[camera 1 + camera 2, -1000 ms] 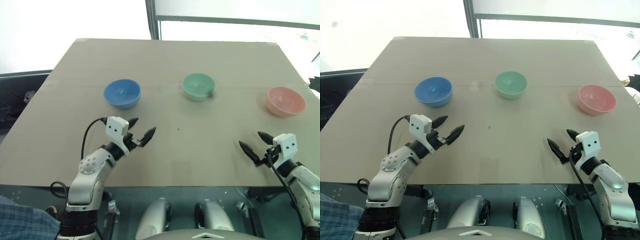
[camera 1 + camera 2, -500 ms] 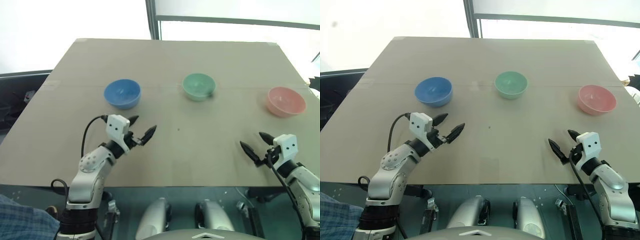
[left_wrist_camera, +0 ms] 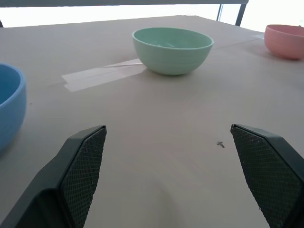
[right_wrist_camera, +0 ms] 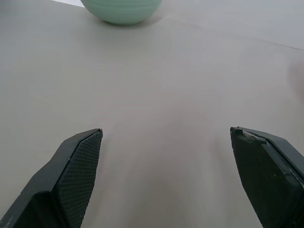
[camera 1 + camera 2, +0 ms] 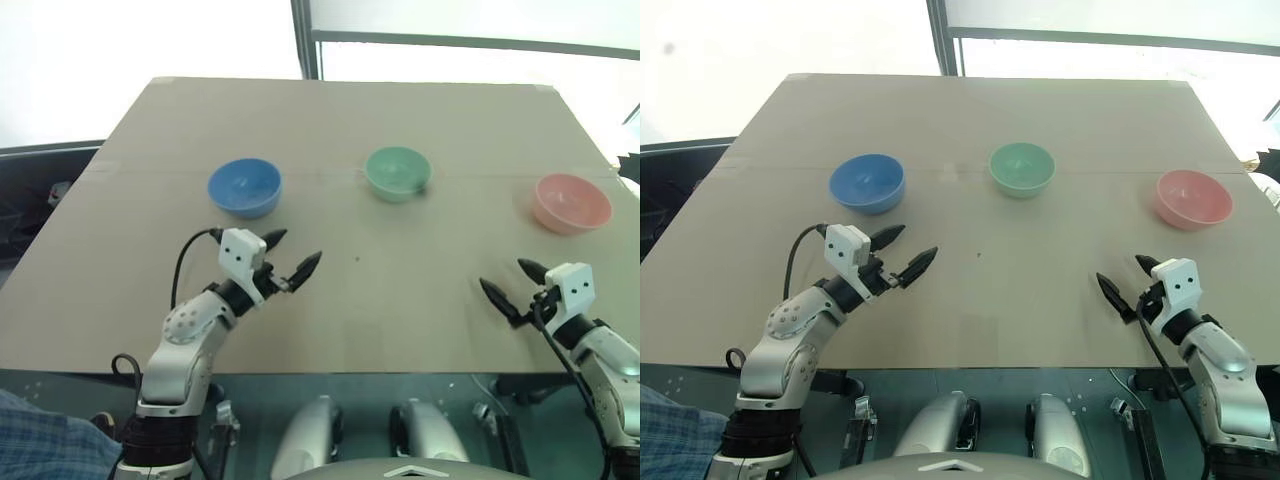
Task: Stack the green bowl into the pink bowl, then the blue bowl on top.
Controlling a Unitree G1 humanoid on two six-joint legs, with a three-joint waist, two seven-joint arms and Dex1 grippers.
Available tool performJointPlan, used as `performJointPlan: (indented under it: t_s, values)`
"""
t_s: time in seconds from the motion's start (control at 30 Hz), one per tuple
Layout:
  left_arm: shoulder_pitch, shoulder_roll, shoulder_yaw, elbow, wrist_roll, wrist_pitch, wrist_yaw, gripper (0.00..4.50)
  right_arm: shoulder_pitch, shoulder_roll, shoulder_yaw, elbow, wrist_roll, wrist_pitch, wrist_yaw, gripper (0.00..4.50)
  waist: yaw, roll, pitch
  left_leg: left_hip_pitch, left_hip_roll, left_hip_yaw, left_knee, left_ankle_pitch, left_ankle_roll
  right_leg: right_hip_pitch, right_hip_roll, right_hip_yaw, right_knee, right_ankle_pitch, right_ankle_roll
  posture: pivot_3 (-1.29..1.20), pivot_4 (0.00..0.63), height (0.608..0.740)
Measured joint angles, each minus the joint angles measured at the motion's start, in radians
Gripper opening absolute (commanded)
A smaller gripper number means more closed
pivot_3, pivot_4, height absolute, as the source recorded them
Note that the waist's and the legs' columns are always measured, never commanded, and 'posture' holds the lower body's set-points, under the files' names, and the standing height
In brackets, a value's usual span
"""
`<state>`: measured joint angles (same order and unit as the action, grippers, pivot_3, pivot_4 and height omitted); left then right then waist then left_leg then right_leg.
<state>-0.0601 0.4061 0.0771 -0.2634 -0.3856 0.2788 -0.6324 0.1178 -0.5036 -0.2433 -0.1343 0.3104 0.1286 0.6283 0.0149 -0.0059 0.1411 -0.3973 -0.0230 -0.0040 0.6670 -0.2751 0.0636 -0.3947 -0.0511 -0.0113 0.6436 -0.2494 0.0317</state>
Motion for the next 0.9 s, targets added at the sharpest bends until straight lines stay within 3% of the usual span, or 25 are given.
performJointPlan:
  t_s: [0.27,0.53,0.67,0.9]
  values:
    - [-0.05,0.072,-0.002,-0.083,-0.197,0.133,-0.137,4.44,-0.126,-0.14,-0.001,0.054,-0.04,0.042,0.01,4.5,-0.001,0.0,0.0,0.0,0.0,0.0,0.001,0.0,0.0,0.0,0.001,0.0,0.0,0.0,0.0,0.0,0.15,0.74]
    - [-0.178,0.139,-0.012,-0.1,-0.249,0.188,-0.223,4.44,-0.305,-0.326,0.056,0.12,-0.145,0.061,0.091,4.5,-0.001,0.0,0.0,0.0,0.0,0.0,0.002,0.002,-0.003,0.001,0.002,0.0,0.0,0.0,0.0,0.0,0.15,0.74]
    - [-0.247,0.14,-0.011,-0.122,-0.328,0.255,-0.228,4.44,-0.465,-0.398,0.153,0.244,-0.232,0.069,0.135,4.5,-0.002,0.0,0.0,0.0,0.0,0.001,0.002,0.003,-0.003,0.001,0.002,0.0,0.0,0.0,0.0,0.0,0.15,0.74]
    - [-0.274,0.144,-0.012,-0.158,-0.366,0.301,-0.223,4.44,-0.637,-0.39,0.236,0.56,-0.319,0.04,0.148,4.5,-0.001,0.0,0.001,-0.001,0.0,0.001,0.002,0.003,-0.003,0.001,0.002,0.0,-0.001,0.0,0.0,0.0,0.15,0.74]
